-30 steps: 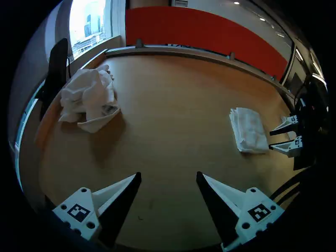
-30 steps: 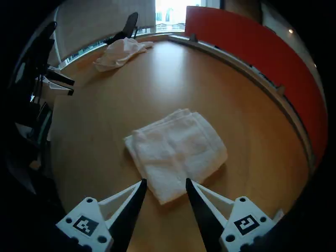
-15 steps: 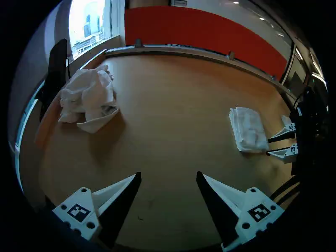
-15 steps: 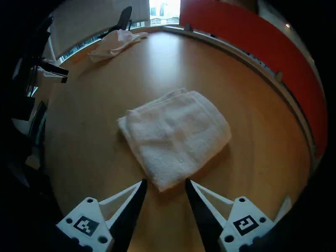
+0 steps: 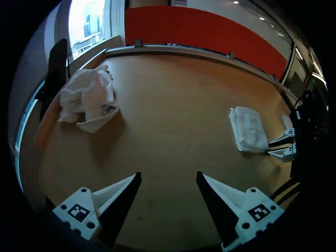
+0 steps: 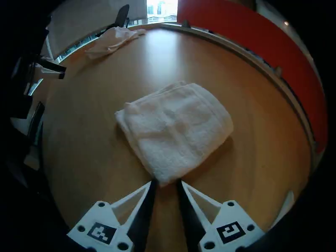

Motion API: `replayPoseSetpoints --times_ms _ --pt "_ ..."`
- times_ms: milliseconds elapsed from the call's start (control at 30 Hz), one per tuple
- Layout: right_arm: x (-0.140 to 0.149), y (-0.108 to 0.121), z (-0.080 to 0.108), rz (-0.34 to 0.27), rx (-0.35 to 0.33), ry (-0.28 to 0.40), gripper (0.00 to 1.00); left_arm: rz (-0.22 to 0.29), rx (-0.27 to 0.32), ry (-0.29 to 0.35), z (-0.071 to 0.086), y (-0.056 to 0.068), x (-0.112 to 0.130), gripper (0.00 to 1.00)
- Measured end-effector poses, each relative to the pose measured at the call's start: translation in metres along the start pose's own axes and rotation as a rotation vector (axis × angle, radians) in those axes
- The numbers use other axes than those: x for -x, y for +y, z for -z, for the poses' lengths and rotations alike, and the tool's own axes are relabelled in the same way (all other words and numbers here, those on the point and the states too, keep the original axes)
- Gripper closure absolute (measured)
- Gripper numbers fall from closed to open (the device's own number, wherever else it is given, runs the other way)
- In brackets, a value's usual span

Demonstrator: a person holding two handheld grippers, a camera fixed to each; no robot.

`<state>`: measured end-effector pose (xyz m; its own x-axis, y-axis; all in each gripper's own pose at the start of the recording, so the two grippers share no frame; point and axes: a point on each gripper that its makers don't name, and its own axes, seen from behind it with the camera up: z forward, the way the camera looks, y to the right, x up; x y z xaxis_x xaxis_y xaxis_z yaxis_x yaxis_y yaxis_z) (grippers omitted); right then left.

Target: Fold towel

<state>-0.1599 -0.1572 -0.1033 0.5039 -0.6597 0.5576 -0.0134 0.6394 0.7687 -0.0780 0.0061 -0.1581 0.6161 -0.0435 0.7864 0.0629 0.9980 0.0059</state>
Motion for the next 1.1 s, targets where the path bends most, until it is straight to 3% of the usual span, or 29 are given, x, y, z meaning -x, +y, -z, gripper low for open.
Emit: replayPoseSetpoints --times_ms 133,267,600,1100 --pt "0.000 0.000 0.000 -0.008 -0.001 0.003 0.85 -0.002 0.001 0.000 0.000 0.000 0.001 0.03" --pt "-0.001 -0.001 0.000 -0.007 0.001 0.005 0.95 -0.003 0.001 0.000 0.000 0.000 0.001 0.03" --pt "-0.018 0.005 0.012 0.004 0.015 0.037 0.96 -0.009 0.010 0.003 -0.001 0.002 0.002 0.02" --pt "-0.108 0.030 0.061 0.031 0.064 0.162 0.96 -0.027 0.034 0.043 -0.002 0.008 -0.013 0.02"
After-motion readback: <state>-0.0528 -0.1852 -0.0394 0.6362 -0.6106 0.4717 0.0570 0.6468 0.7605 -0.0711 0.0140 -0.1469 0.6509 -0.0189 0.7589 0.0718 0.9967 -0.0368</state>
